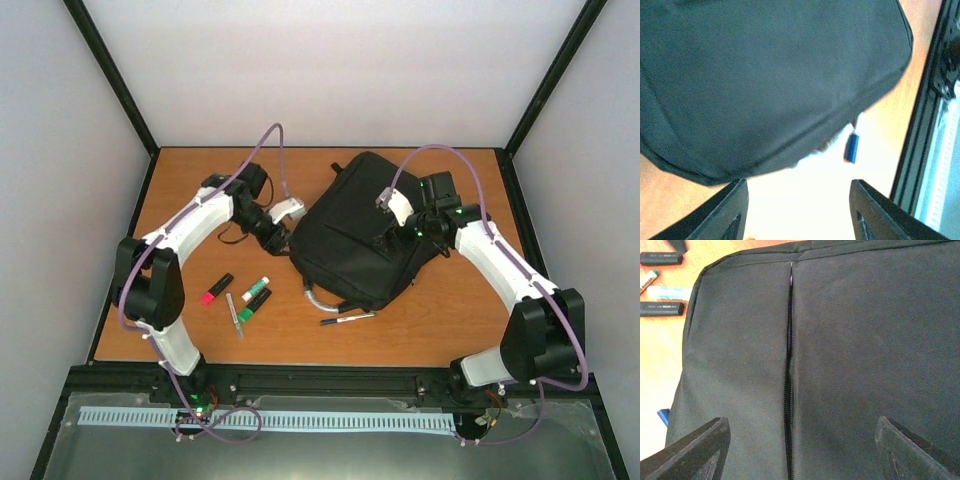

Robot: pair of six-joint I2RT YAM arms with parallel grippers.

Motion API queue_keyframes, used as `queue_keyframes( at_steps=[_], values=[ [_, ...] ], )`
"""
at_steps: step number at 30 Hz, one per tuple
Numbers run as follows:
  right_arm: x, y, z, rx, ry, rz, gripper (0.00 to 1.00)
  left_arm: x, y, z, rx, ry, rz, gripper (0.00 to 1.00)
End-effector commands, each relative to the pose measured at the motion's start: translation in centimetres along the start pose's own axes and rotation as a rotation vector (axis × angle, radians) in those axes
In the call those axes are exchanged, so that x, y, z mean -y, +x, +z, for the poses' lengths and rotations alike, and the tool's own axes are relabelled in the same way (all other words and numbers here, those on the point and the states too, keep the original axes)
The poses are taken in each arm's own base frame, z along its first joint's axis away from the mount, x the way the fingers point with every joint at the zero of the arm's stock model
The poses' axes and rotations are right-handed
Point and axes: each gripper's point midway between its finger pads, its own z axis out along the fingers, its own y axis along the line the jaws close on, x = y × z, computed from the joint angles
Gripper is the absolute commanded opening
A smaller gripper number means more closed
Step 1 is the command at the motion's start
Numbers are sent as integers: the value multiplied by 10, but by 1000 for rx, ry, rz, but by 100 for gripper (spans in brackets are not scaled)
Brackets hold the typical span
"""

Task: Pack the student bag
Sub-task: Adjust the student bag at the center of the board.

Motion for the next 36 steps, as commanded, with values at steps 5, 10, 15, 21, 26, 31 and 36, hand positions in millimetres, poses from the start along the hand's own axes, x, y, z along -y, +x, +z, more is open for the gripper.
queue_keyframes(
  at_steps=[5, 10, 15, 21, 26, 31, 36],
  values=[
    [-3, -14, 1, 55, -39, 62, 82, 24, 58, 9, -118, 95, 99, 38],
    [-2, -13, 1, 46, -34, 57, 82, -5, 48, 29, -102, 41, -8, 35],
    [-4, -13, -4, 39, -27, 44, 82, -41, 7, 37, -29, -40, -110, 37],
    [-7, -7, -8, 34, -11, 36, 82, -91, -28, 45, -32, -156, -147, 43],
    [-11, 0, -12, 25, 3, 27, 83, -113, -48, 40, -28, -195, -139, 49],
    [-13, 1, -20, 31, 21, 5, 84, -94, -46, 24, -4, -184, -142, 51],
    [-11, 8, -23, 26, 42, -1, 86, -57, -39, 0, 34, -162, -129, 53]
  ],
)
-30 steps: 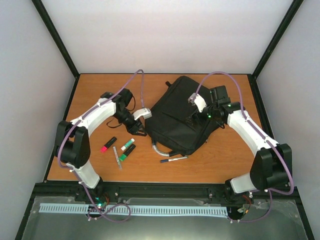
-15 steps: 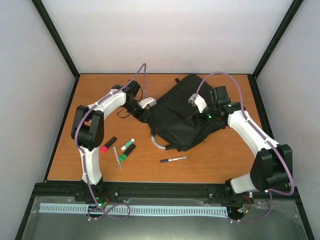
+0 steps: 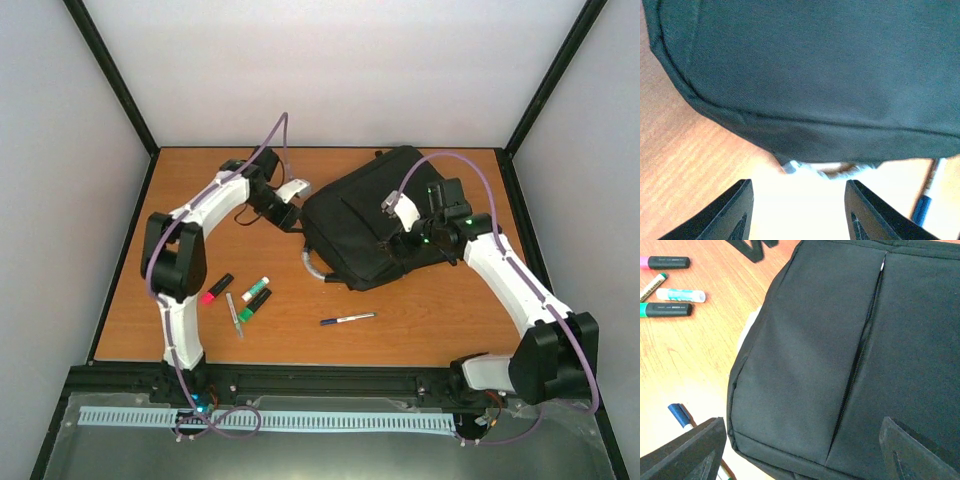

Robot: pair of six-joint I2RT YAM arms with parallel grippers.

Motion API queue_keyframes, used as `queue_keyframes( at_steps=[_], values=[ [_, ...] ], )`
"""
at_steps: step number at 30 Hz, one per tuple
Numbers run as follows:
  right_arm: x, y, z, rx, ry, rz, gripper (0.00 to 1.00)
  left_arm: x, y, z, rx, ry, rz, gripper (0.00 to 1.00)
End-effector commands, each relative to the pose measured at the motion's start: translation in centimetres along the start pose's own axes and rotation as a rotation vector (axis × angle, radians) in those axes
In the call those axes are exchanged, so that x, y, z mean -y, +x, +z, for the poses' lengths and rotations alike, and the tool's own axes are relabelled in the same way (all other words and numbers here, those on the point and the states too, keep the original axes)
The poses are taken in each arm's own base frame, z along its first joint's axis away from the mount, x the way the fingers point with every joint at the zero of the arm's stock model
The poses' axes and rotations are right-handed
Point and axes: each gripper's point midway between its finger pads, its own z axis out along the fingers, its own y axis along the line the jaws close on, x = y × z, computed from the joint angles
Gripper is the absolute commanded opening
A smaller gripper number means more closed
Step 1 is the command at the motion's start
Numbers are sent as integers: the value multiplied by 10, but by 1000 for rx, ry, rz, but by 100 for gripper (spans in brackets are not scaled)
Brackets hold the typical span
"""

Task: Pack the student bag
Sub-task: Adjust the student bag at the center of the board, then pick up the stationery from the center of the board.

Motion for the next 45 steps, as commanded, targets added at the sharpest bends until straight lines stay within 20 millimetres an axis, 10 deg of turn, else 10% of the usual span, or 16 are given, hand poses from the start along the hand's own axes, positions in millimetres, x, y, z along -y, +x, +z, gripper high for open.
queue_keyframes(
  at_steps=[1, 11, 25, 45],
  values=[
    [1, 9, -5, -10, 24, -18, 86, 34, -1, -44, 80, 13, 28, 53],
    [10, 20, -3, -28, 70, 20, 90, 84, 62, -33, -28, -1, 247, 54],
    [25, 49, 5, -77, 178, 90, 97, 171, 127, 36, -262, 73, 520, 54],
    [55, 77, -26, -92, 364, 146, 99, 173, 152, 103, -305, -124, 498, 41]
  ],
)
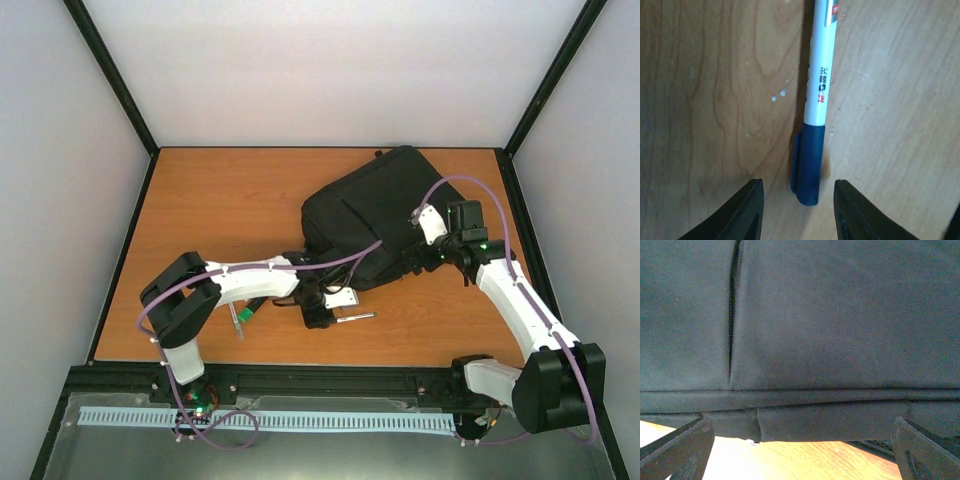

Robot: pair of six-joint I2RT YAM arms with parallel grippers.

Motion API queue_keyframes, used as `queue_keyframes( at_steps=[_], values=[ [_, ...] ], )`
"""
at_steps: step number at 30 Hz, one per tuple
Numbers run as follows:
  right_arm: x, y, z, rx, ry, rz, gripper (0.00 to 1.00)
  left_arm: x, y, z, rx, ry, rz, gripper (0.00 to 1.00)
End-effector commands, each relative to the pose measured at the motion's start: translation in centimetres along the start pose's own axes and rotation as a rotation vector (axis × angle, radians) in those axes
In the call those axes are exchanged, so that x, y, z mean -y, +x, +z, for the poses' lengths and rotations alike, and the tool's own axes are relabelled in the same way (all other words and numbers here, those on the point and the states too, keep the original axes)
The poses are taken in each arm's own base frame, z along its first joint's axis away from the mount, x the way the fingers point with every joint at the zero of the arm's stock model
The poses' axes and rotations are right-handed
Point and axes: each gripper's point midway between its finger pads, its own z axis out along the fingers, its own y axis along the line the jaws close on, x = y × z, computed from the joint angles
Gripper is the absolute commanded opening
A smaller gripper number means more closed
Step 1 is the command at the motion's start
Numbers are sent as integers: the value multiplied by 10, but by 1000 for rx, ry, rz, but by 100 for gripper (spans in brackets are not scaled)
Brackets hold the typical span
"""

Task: Pack the student bag
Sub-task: Pick up the stationery from the center of the board.

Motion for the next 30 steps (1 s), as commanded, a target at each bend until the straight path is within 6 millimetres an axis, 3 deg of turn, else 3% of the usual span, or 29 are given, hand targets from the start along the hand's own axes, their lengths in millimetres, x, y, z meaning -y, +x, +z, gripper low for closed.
queue_keyframes(
  at_steps=[1, 7, 13, 19, 26, 30],
  values=[
    [7, 5, 0, 0, 29, 16, 99, -2, -14, 8, 35, -30, -24, 40],
    [17, -3, 3, -3, 47, 11, 99, -5, -11, 24, 5, -29, -16, 25],
    [17, -8, 9, -8, 18, 29, 100, -14, -1, 20, -25, -45, -13, 14],
    [18, -18, 12, -5, -5, 29, 100, -36, 51, 4, -101, -73, -9, 10],
    [23, -38, 13, 25, -19, 15, 100, -35, 123, -12, -189, -50, 11, 12],
    [23, -44, 16, 41, -35, 19, 99, -41, 135, -17, -183, -60, -31, 15]
  ],
)
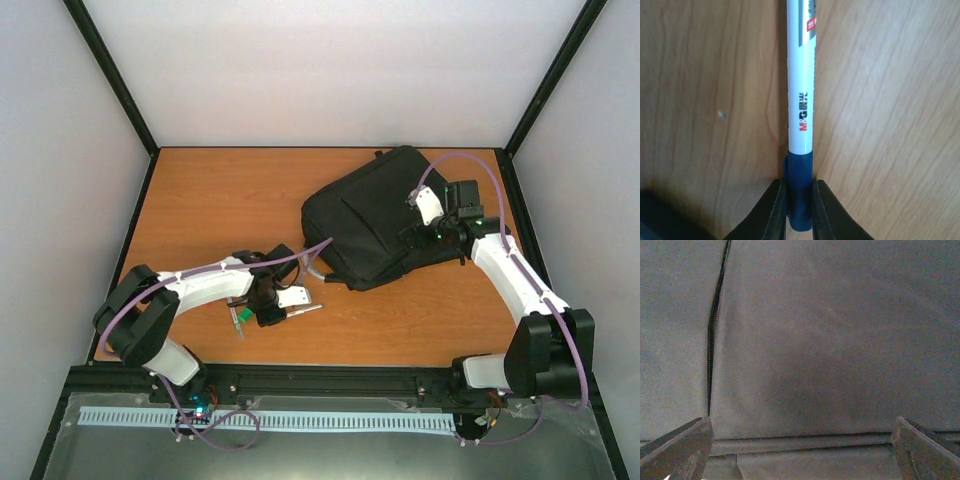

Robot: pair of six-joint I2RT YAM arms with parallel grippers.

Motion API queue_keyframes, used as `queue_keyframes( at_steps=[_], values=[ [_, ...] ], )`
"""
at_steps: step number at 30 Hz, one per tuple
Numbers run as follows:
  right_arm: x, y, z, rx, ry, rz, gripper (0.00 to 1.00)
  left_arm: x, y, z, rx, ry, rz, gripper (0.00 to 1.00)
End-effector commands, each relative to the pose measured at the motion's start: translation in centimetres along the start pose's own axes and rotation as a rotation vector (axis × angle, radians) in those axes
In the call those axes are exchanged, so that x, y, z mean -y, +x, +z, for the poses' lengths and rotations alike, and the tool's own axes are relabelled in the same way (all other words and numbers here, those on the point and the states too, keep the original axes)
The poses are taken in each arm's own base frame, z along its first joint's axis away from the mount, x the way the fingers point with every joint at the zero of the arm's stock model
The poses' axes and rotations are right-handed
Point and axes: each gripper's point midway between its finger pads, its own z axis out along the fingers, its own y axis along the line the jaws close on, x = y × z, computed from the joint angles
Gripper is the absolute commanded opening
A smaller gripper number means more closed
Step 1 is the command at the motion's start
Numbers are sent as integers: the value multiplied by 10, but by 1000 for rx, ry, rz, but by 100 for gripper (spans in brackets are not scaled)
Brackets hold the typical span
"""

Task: Pack the student bag
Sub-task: Pick up the stationery from the center of the board.

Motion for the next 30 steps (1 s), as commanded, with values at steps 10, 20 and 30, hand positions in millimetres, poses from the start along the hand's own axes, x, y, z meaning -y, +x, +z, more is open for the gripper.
queue_keyframes(
  at_steps=[10, 20, 30],
  values=[
    [0, -22, 4, 61, -50, 17, 99, -20, 3, -2, -26, -38, 17, 35],
    [-1, -25, 1, 66, -55, 16, 99, -21, -34, 6, 24, 35, 26, 36],
    [-6, -16, -3, 63, -53, 17, 99, -22, -40, 15, 3, 33, 5, 26]
  ],
)
